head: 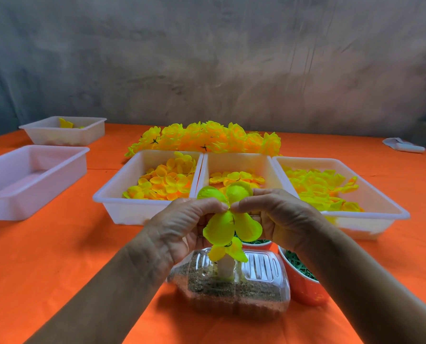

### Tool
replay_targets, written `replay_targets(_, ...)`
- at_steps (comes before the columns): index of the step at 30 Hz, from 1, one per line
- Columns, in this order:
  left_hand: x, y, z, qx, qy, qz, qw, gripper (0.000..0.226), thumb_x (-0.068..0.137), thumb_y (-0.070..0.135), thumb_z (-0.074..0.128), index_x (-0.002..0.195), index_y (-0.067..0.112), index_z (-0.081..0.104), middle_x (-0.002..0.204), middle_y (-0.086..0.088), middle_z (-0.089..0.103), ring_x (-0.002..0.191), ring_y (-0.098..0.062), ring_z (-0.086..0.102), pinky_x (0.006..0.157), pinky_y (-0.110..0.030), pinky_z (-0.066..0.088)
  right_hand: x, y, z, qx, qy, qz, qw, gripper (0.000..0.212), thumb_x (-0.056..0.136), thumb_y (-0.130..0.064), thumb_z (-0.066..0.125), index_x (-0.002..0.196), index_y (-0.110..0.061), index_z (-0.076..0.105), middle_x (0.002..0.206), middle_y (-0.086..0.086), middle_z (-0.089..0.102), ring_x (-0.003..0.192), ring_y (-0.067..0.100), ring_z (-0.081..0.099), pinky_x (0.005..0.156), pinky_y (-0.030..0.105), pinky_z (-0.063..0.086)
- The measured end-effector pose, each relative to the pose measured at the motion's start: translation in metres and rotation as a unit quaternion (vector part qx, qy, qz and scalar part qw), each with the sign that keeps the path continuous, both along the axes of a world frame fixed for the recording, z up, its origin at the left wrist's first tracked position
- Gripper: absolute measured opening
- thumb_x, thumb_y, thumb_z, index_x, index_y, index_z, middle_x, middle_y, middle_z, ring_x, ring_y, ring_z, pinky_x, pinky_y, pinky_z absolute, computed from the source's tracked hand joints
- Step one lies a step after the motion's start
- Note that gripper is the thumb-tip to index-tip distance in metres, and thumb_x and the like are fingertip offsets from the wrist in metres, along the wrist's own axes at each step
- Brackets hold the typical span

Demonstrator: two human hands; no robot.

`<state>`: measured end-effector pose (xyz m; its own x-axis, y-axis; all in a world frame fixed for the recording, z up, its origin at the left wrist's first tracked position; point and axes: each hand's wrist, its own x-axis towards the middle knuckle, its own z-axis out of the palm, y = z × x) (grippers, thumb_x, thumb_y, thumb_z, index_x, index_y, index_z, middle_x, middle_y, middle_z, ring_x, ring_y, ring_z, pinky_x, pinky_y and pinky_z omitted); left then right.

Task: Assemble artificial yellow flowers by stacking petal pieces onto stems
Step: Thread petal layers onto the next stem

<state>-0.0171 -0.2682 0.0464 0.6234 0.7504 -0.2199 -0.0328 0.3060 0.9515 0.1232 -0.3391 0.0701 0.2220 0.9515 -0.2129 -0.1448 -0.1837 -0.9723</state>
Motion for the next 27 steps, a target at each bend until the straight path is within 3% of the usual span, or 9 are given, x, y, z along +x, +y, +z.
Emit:
replay_targets(3, 0.0, 0.001, -0.001, -0.006, -0.003, -0.003, 1.0, 0.011, 0.062, 0.011, 0.07, 0.073, 0.009, 0.065, 0.06, -0.006, 0.067, 0.049, -0.015, 0.064, 0.043, -0.023, 0.05, 0.001, 0.0, -0.001, -0.002, 0.006, 0.003, 1.0, 0.063, 0.072, 0.004, 0.068, 0.131, 0.004, 0.044, 0.099, 0.023, 0.068, 0.077, 0.031, 0.066, 0.064, 0.035, 0.054)
replay_targets(7, 0.001, 0.002, -0.005, -0.006, 0.013, -0.001, 1.0, 0.004, 0.075, 0.009, 0.066, 0.074, 0.011, 0.065, 0.062, -0.005, 0.066, 0.051, -0.015, 0.064, 0.05, -0.025, 0.052, 0.001, 0.0, -0.003, -0.011, 0.007, 0.014, 1.0, 0.044, 0.075, 0.005, 0.066, 0.117, 0.002, 0.053, 0.089, 0.019, 0.068, 0.066, 0.025, 0.066, 0.058, 0.033, 0.055)
replay_targets(11, 0.0, 0.003, -0.006, 0.002, 0.02, -0.005, 1.0, 0.005, 0.072, 0.009, 0.068, 0.071, 0.012, 0.064, 0.063, -0.005, 0.066, 0.053, -0.017, 0.062, 0.062, -0.029, 0.046, 0.002, 0.0, -0.005, -0.013, 0.005, 0.023, 1.0, 0.016, 0.077, 0.007, 0.062, 0.09, -0.002, 0.062, 0.079, 0.015, 0.067, 0.058, 0.022, 0.065, 0.052, 0.028, 0.055)
replay_targets(14, -0.002, 0.002, -0.003, 0.004, 0.011, -0.014, 1.0, 0.025, 0.052, 0.015, 0.071, 0.075, 0.01, 0.065, 0.064, -0.007, 0.069, 0.053, -0.016, 0.065, 0.056, -0.03, 0.052, 0.004, 0.002, -0.005, -0.019, -0.014, 0.023, 0.999, 0.02, 0.076, 0.004, 0.065, 0.093, -0.005, 0.06, 0.082, 0.015, 0.068, 0.061, 0.023, 0.065, 0.06, 0.032, 0.054)
replay_targets(17, -0.004, 0.0, 0.0, 0.01, -0.008, -0.012, 1.0, 0.028, 0.049, 0.012, 0.071, 0.076, 0.009, 0.066, 0.064, -0.008, 0.07, 0.05, -0.015, 0.065, 0.047, -0.027, 0.055, 0.004, 0.004, -0.006, -0.021, -0.024, 0.019, 0.999, 0.025, 0.075, 0.005, 0.067, 0.098, -0.005, 0.059, 0.087, 0.017, 0.068, 0.066, 0.026, 0.065, 0.067, 0.036, 0.052)
replay_targets(20, -0.005, 0.0, -0.001, 0.021, -0.008, -0.001, 1.0, 0.044, 0.047, 0.012, 0.073, 0.089, 0.006, 0.067, 0.07, -0.01, 0.072, 0.055, -0.017, 0.067, 0.05, -0.029, 0.057, 0.004, 0.003, -0.008, -0.017, -0.034, 0.012, 0.999, 0.024, 0.074, 0.007, 0.067, 0.094, -0.004, 0.06, 0.087, 0.017, 0.068, 0.064, 0.025, 0.064, 0.063, 0.033, 0.052)
replay_targets(23, -0.005, -0.001, -0.005, 0.028, 0.009, 0.008, 1.0, 0.049, 0.048, 0.009, 0.074, 0.096, 0.004, 0.066, 0.074, -0.011, 0.071, 0.059, -0.019, 0.066, 0.056, -0.032, 0.057, 0.004, 0.003, -0.011, -0.023, -0.04, 0.014, 0.999, 0.034, 0.073, 0.009, 0.067, 0.105, -0.001, 0.06, 0.092, 0.019, 0.069, 0.067, 0.026, 0.066, 0.069, 0.038, 0.054)
replay_targets(27, -0.005, -0.001, -0.01, 0.033, 0.03, 0.007, 0.999, 0.036, 0.068, -0.002, 0.071, 0.103, 0.002, 0.064, 0.076, -0.013, 0.071, 0.057, -0.019, 0.065, 0.054, -0.029, 0.055, 0.004, 0.0, -0.014, -0.028, -0.052, 0.033, 0.998, 0.024, 0.074, 0.009, 0.065, 0.096, 0.001, 0.064, 0.082, 0.017, 0.07, 0.061, 0.023, 0.068, 0.063, 0.037, 0.057)
